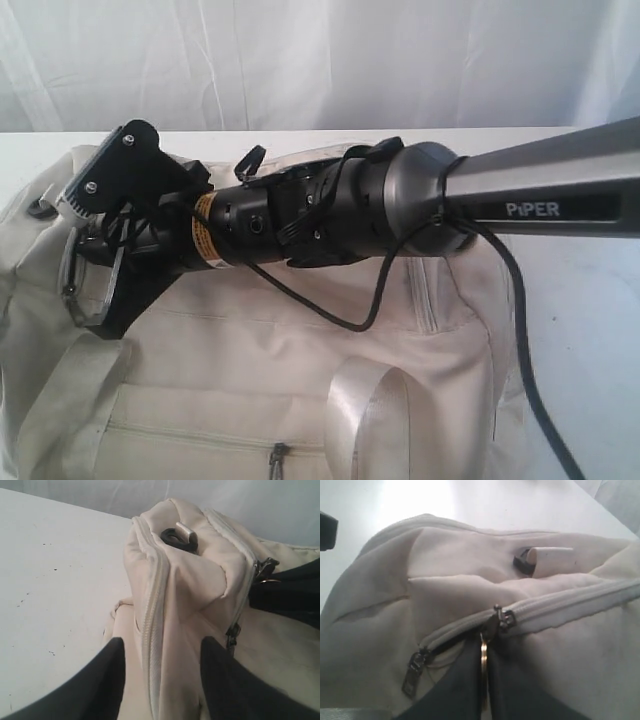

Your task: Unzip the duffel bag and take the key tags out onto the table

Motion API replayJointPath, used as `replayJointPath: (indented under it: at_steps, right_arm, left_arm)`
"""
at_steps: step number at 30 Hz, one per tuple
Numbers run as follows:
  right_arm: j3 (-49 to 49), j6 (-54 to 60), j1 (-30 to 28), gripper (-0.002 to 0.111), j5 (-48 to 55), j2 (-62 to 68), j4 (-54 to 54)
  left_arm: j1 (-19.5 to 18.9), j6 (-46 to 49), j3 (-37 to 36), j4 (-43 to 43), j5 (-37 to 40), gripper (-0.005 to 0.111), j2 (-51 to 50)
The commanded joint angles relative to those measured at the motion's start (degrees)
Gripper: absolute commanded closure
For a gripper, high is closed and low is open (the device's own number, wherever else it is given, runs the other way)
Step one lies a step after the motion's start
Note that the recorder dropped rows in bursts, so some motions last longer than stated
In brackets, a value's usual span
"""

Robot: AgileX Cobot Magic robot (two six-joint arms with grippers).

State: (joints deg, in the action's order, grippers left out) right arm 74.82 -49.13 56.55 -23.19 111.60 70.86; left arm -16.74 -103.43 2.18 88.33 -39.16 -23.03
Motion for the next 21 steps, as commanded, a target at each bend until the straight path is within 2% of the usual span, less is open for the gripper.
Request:
replayJointPath:
  at_steps: [1, 4, 11, 15, 21]
  right_arm:
    - [0.7, 2.0, 0.1, 0.108, 3.6, -2.9, -0.3]
    - [0.7, 2.0, 0.1, 0.108, 3.0, -5.4, -0.3]
    - [0.7, -2.9, 0.1, 0.108, -1.8, -6.7, -0.3]
    - [0.7, -3.8, 0.1, 0.108, -5.6, -8.5, -0.3]
    - [0.7, -3.8, 0.0, 0.108, -5.1, -11.4, -0.4]
  left_arm:
    - [0.4, 1.1, -0.3, 0.4, 0.0, 0.056, 0.2]
    - [0.4, 2.0, -0.3, 0.4, 0.1, 0.06, 0.2]
    - [0.4, 3.5, -0.3, 0.0, -0.3, 0.061, 0.2]
    - [0.4, 7.1, -0.3, -11.3, -0.8, 0.061, 0.2]
    - [0.4, 9.0, 3.8, -11.7, 2.7, 0.053, 0.2]
